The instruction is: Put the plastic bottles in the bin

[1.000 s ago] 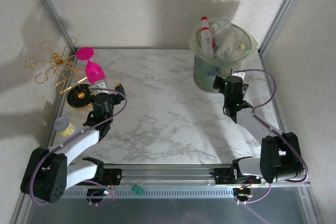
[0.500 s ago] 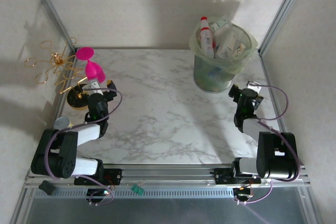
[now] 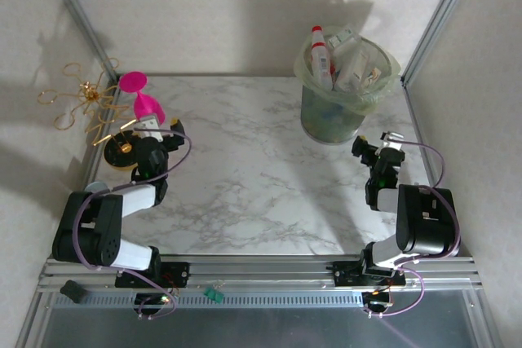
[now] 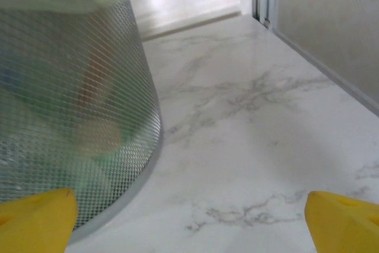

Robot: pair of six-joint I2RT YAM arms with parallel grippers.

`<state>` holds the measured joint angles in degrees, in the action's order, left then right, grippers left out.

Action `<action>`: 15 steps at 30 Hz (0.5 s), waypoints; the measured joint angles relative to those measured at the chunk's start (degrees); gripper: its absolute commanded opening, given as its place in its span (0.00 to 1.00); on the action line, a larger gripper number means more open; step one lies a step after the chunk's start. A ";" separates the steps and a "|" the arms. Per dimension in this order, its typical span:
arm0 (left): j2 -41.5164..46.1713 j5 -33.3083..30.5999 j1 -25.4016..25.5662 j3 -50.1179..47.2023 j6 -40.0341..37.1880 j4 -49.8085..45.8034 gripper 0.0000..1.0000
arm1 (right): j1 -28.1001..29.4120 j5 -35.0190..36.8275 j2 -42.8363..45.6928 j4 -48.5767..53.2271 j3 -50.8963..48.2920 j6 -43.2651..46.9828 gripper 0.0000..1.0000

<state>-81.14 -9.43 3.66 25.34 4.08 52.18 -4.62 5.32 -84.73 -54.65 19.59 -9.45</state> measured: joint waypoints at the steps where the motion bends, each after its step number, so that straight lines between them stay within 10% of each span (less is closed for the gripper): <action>1: 0.33 -0.17 0.00 -0.17 0.13 -0.39 1.00 | 0.50 -0.33 0.00 -0.70 0.00 0.61 0.99; 15: -5.90 0.26 -0.02 -12.17 0.55 15.69 0.99 | 3.93 -1.92 -2.67 -14.56 -7.10 5.62 0.99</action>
<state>-87.05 -9.17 3.64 13.17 4.62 67.88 -0.69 3.40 -87.39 -69.21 12.49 -3.84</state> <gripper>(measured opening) 0.996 0.987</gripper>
